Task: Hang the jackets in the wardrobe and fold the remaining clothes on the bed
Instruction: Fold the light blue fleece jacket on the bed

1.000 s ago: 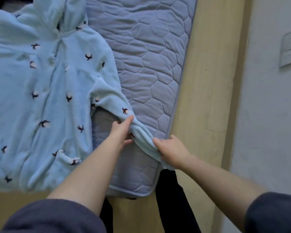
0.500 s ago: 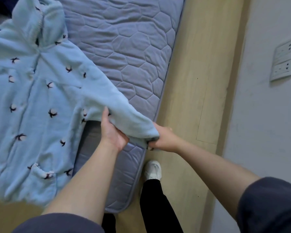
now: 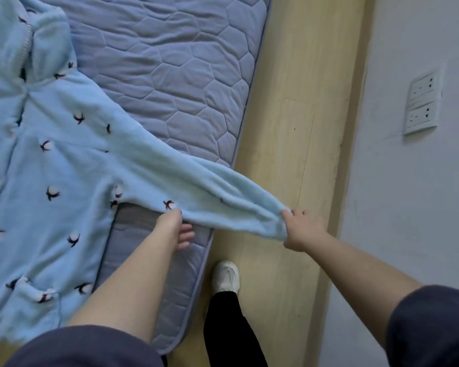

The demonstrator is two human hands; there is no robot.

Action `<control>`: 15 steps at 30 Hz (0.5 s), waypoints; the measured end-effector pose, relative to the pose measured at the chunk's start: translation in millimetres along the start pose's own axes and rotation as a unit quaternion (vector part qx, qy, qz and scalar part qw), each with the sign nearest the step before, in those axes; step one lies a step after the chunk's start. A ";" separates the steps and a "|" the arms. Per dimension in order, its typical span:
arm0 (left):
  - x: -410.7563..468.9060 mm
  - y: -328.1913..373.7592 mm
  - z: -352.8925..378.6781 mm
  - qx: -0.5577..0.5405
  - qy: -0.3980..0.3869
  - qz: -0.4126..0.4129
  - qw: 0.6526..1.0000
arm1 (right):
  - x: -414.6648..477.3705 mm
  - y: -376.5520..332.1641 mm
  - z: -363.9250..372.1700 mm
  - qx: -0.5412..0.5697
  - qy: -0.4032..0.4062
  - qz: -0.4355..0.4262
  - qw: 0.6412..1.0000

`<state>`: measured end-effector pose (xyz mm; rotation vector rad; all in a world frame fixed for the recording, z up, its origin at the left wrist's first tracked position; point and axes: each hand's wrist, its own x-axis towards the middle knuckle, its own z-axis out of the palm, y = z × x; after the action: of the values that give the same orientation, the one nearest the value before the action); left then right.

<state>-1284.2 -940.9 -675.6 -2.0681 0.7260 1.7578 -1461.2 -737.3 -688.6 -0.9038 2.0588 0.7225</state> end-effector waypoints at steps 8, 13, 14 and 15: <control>23.4 24.8 -12.3 0.456 0.200 0.426 0.755 | 51.6 -48.2 2.4 0.424 -0.010 -0.039 0.905; 42.8 78.8 -12.4 0.535 0.239 0.509 0.631 | 104.3 -78.2 -42.9 0.537 -0.009 -0.103 0.837; 46.0 83.7 -12.8 0.548 0.243 0.512 0.615 | 112.4 -83.4 -46.8 0.500 -0.015 -0.120 0.858; 48.5 85.5 -13.3 0.556 0.246 0.520 0.600 | 116.6 -86.0 -49.6 0.451 -0.017 -0.137 0.882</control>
<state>-1317.2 -1026.1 -714.3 -1.0603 2.6721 0.3964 -1467.7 -865.4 -772.2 -0.5843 1.8578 -0.3798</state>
